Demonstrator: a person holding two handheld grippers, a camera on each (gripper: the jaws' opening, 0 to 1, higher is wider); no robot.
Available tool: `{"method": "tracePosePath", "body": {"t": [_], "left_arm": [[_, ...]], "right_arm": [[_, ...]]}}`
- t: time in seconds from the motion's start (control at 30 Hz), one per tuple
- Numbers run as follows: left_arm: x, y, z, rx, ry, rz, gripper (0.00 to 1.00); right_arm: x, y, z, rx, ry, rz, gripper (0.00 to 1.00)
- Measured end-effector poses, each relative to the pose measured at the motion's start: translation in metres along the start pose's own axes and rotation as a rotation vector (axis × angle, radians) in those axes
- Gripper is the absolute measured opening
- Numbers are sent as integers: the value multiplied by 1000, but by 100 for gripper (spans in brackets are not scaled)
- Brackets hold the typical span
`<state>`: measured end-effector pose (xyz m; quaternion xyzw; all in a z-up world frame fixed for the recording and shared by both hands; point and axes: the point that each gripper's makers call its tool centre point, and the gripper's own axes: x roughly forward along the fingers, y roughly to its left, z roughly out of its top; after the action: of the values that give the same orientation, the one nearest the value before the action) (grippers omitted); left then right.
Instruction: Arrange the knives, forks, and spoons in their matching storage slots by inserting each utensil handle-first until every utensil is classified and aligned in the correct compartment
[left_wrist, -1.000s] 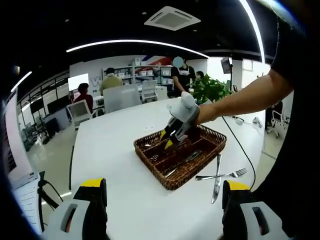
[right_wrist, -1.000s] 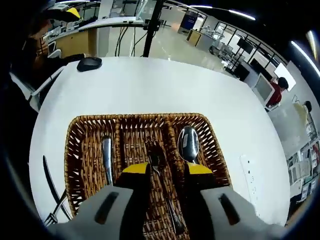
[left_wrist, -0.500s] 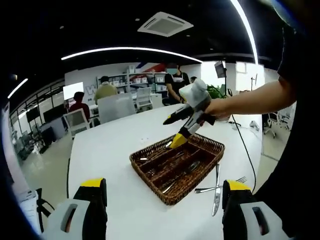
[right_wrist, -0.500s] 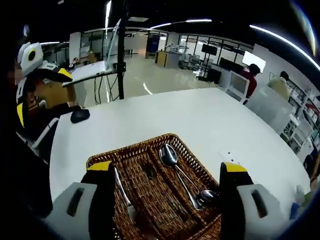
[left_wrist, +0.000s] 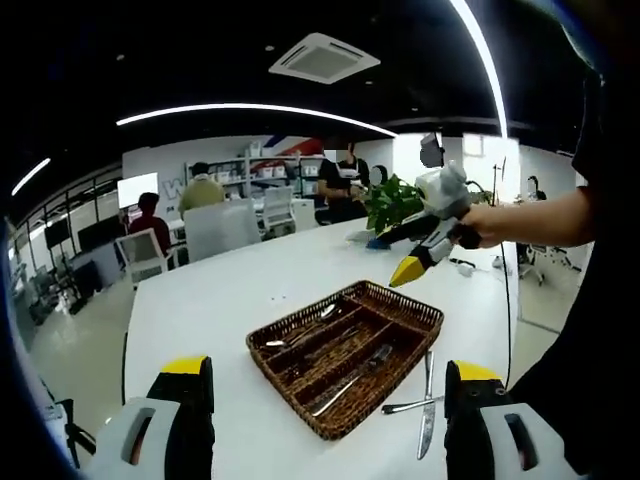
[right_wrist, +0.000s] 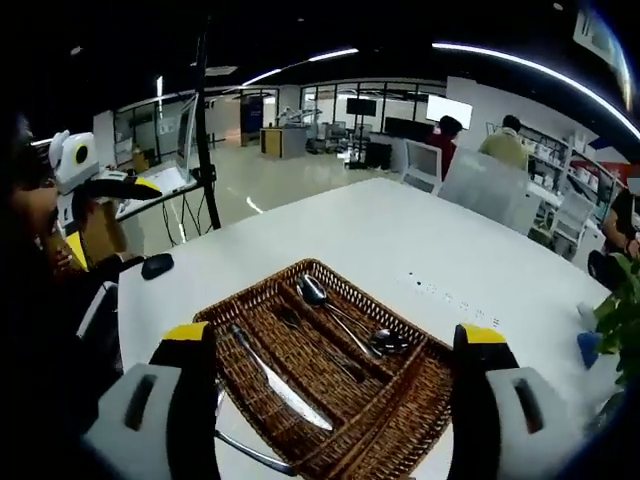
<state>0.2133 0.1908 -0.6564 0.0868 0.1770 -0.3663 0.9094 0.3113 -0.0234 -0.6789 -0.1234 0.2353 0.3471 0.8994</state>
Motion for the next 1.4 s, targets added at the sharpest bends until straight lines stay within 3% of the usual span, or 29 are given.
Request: {"method": "tracePosePath", "body": {"t": [0.37, 0.8, 1.0, 1.4], "left_arm": [[9, -23, 16, 14, -31, -26, 100], [-2, -25, 6, 25, -27, -34, 100], [-2, -30, -5, 34, 2, -44, 100], [-1, -31, 3, 46, -23, -40, 100]], "right_arm": [[-69, 1, -14, 66, -68, -65, 99], [-123, 0, -35, 137, -116, -137, 99], [-137, 2, -44, 122, -100, -140, 99], [-147, -3, -38, 114, -123, -154, 99]]}}
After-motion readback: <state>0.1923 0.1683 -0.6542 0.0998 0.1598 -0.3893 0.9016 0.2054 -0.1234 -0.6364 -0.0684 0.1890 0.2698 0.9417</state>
